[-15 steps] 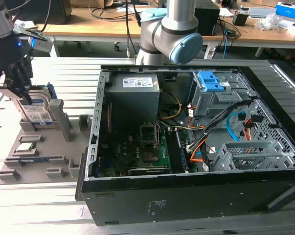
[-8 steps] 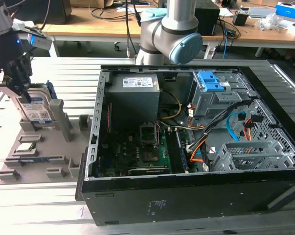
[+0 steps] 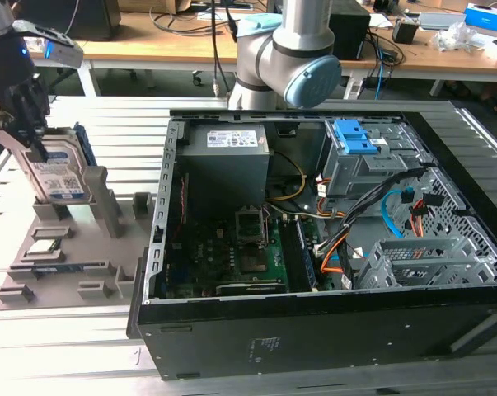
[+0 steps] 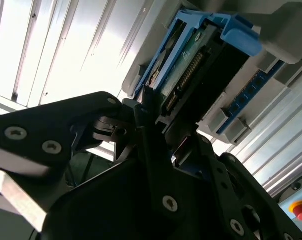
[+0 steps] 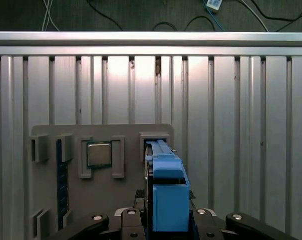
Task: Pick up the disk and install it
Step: 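Pick up the disk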
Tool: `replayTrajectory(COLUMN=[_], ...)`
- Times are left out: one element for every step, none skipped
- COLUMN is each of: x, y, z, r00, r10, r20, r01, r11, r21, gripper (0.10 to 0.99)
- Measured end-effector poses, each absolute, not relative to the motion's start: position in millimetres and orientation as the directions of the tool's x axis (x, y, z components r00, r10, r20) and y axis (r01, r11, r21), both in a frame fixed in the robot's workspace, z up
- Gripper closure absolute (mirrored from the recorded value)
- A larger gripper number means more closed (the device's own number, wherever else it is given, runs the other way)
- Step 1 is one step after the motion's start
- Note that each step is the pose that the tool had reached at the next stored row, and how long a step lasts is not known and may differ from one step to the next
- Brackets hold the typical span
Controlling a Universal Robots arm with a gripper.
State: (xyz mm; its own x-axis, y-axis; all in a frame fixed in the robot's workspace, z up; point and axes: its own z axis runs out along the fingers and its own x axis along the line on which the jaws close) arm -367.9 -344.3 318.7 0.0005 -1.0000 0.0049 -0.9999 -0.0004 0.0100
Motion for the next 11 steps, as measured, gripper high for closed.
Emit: replayTrajectory(x=[-368, -368, -368, -368, -368, -368, -368, -368, -368, -368, -368], y=[-344, -344, -343, -343, -342, -341, -341, -341, -340, -340, -339], z=[321, 324, 328, 333, 338, 341, 343, 347, 349, 352, 355], r00=[0.001, 0.0, 0.0, 0.0, 0.0, 0.0, 0.0, 0.001, 0.001, 0.001, 0.0], r10=[-1.0, -1.0, -1.0, -1.0, -1.0, -1.0, -1.0, -1.0, -1.0, -1.0, -1.0], r20=[0.005, 0.005, 0.005, 0.005, 0.005, 0.005, 0.005, 0.005, 0.005, 0.005, 0.006], r01=[-1.0, -1.0, -1.0, -1.0, -1.0, -1.0, -1.0, -1.0, -1.0, -1.0, -1.0], r11=[0.0, 0.0, 0.0, 0.0, 0.0, 0.0, 0.0, 0.0, 0.0, 0.0, 0.0], r21=[0.01, 0.01, 0.01, 0.01, 0.01, 0.01, 0.01, 0.01, 0.01, 0.01, 0.01], gripper=[0.722, 0.722, 0.722, 0.722, 0.722, 0.722, 0.722, 0.722, 0.722, 0.722, 0.722])
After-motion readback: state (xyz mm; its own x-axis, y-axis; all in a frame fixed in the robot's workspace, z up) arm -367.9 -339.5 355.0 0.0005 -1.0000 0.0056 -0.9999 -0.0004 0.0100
